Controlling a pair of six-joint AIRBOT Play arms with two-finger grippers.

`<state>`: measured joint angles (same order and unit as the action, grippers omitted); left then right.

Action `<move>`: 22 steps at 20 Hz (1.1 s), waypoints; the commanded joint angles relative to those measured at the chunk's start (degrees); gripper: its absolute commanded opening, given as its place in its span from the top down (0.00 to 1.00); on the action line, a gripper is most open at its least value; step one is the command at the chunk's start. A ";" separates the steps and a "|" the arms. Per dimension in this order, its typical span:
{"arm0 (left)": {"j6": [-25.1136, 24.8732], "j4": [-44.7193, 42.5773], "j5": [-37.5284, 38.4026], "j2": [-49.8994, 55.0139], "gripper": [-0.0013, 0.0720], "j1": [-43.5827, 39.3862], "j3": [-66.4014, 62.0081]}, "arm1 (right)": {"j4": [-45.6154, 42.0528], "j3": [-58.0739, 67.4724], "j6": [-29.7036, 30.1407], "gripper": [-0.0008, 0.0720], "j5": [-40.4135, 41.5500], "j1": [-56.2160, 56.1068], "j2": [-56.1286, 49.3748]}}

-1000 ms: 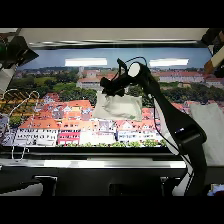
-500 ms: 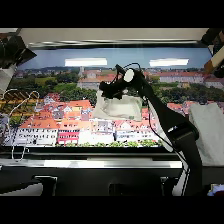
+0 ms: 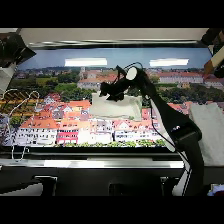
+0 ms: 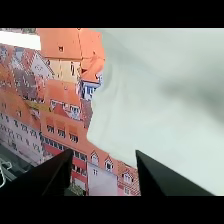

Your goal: Fold the clothes and pants, and hang the long-sleeved shirts on hangers.

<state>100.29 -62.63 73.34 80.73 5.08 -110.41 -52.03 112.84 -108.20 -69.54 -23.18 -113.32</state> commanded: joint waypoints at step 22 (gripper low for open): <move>0.00 0.02 -0.37 0.26 0.96 0.07 0.04 | 20.35 -37.46 42.73 0.23 -3.13 34.32 6.73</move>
<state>100.29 -62.59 72.99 80.77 5.08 -110.39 -34.63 76.82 -68.14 -74.59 10.96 -105.51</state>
